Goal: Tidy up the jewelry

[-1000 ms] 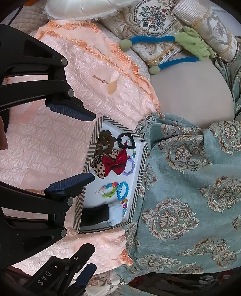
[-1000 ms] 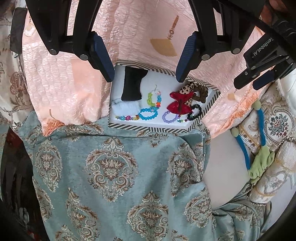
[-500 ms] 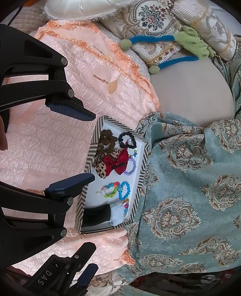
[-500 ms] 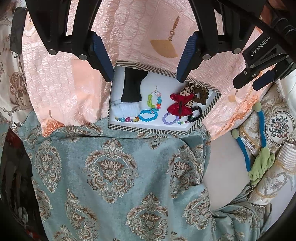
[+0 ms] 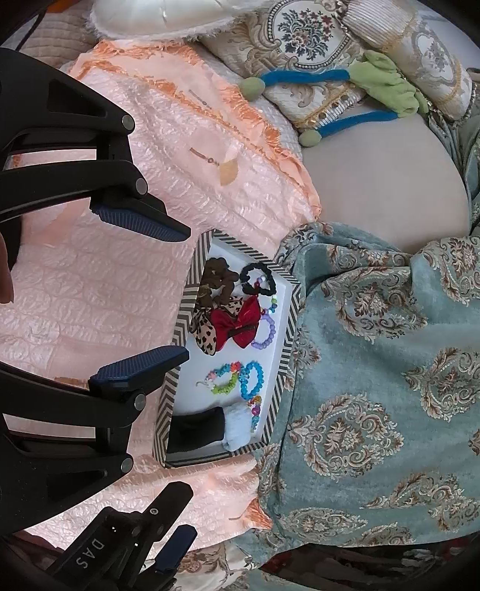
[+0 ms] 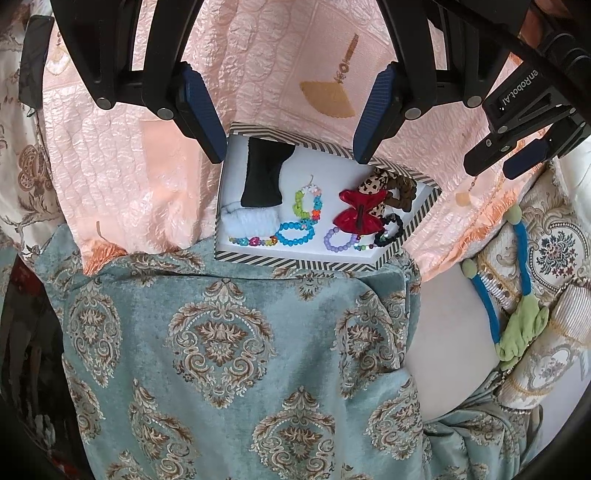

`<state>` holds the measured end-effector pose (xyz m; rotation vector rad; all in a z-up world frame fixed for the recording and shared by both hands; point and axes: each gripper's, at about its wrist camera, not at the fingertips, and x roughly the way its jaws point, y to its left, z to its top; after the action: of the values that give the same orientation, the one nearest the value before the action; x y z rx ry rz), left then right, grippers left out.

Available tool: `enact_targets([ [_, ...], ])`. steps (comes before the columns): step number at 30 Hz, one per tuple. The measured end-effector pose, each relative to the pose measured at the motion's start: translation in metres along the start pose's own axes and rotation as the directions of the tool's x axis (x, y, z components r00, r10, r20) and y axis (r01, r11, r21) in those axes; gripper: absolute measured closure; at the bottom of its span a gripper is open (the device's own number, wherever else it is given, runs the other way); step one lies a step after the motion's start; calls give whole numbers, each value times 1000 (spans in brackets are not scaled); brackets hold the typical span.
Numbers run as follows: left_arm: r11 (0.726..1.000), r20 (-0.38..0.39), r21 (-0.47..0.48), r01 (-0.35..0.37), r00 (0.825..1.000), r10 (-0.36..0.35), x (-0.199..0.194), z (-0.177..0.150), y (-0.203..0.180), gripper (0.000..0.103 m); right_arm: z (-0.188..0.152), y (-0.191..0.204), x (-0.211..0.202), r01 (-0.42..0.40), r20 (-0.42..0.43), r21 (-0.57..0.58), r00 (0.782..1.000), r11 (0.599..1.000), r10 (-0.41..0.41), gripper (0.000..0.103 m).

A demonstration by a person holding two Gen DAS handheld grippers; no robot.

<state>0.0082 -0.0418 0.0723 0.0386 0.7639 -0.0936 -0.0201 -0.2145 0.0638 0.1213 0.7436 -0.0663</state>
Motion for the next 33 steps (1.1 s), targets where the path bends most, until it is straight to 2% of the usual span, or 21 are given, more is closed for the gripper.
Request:
enact_targets([
  [33,1000,2,-5,-4,1000,4,-4,-1,3,44,-5,3,-1,-11,-13,-1,1000,1000,11,34],
])
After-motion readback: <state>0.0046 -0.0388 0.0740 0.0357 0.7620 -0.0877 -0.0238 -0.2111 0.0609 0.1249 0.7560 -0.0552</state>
